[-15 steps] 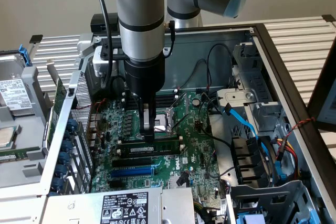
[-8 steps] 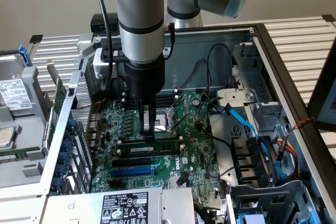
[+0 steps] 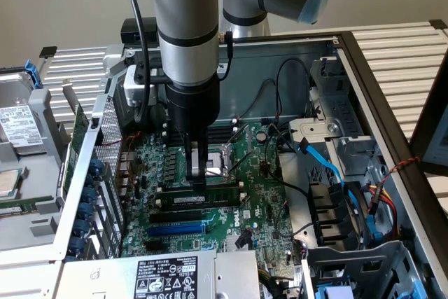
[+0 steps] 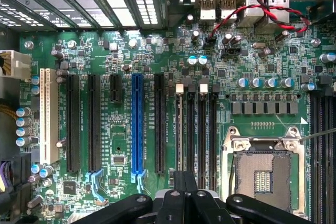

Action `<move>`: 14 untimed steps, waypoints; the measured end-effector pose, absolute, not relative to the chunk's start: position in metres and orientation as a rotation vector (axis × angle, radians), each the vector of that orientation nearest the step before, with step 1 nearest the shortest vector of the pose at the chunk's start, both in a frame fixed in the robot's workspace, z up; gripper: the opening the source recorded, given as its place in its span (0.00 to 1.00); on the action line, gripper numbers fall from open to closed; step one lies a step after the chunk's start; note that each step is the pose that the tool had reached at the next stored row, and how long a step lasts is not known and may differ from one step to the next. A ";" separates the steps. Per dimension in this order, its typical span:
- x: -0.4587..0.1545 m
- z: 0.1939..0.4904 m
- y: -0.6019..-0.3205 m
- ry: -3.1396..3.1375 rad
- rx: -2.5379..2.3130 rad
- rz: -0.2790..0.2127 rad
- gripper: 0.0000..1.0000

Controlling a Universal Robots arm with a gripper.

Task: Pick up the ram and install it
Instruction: 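Press down the ram until it locks into place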

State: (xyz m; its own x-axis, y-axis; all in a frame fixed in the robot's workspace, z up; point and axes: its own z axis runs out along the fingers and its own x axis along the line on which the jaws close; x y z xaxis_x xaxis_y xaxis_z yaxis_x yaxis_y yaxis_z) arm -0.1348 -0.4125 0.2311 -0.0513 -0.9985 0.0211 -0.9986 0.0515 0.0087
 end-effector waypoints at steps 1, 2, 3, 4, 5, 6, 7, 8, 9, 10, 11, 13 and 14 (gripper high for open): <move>-0.135 0.231 -0.413 -2.262 2.149 0.013 0.10; -0.135 0.231 -0.413 -2.262 2.149 0.013 0.10; -0.135 0.231 -0.413 -2.262 2.149 0.013 0.10; -0.135 0.231 -0.413 -2.263 2.149 0.013 0.10; -0.135 0.231 -0.413 -2.263 2.149 0.013 0.10; -0.135 0.231 -0.413 -2.263 2.149 0.013 0.10; -0.135 0.231 -0.413 -2.262 2.149 0.013 0.10; -0.135 0.231 -0.414 -2.263 2.149 0.013 0.10; -0.135 0.231 -0.414 -2.263 2.149 0.013 0.10; -0.135 0.231 -0.414 -2.263 2.149 0.013 0.10; -0.135 0.231 -0.414 -2.263 2.149 0.013 0.10; -0.135 0.230 -0.414 -2.263 2.149 0.013 0.10; -0.135 0.230 -0.414 -2.263 2.150 0.013 0.10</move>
